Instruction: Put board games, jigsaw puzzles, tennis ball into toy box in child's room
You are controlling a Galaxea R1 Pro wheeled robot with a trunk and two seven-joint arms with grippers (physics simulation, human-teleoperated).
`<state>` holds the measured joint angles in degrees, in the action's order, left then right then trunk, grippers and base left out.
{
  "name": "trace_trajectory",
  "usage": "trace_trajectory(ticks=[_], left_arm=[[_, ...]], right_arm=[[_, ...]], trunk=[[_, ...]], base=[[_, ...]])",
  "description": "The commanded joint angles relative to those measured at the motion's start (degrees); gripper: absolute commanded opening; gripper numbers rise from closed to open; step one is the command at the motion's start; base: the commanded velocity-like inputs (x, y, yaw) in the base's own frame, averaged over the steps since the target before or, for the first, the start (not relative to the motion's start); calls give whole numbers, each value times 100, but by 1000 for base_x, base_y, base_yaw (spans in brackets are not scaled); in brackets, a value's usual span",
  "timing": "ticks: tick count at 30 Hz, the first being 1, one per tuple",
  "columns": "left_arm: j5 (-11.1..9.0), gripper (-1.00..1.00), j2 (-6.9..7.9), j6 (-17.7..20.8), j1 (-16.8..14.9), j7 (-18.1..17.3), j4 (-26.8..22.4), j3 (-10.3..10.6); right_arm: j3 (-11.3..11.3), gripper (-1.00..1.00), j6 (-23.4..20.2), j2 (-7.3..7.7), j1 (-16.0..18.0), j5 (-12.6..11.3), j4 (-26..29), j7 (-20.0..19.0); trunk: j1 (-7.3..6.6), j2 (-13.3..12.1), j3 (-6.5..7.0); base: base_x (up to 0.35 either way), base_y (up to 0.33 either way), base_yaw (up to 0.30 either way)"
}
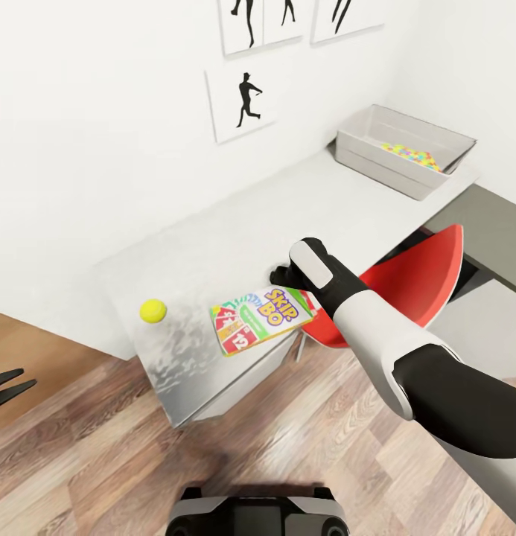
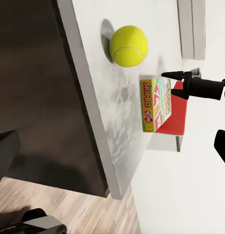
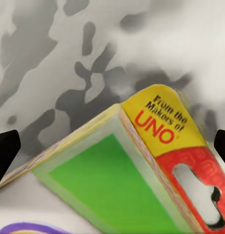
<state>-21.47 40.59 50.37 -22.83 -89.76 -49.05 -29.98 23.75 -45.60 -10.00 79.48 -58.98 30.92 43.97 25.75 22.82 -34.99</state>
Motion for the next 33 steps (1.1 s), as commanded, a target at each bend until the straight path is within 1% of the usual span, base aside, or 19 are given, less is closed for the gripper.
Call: trace_trajectory(ticks=[1, 20, 27, 33], left_arm=[[5, 100, 2, 61, -2, -24, 2, 1], [4, 100, 2, 61, -2, -24, 0, 1], [6, 100, 2, 61, -2, -24, 1, 1], [5, 100, -5, 61, -2, -24, 0, 1]], right_arm=[[15, 100, -10, 0, 6, -43, 2, 50], [15, 100, -18, 0, 6, -43, 2, 50], [15, 100, -19, 0, 6, -43, 3, 50], [8, 100, -109, 0, 6, -43, 2, 50]], trunk=[[3, 10, -8], [3, 10, -8], [3, 10, -8], [3, 10, -8]], base=[[-46, 40, 0], [-51, 98, 0], [-40, 40, 0], [-20, 9, 0]])
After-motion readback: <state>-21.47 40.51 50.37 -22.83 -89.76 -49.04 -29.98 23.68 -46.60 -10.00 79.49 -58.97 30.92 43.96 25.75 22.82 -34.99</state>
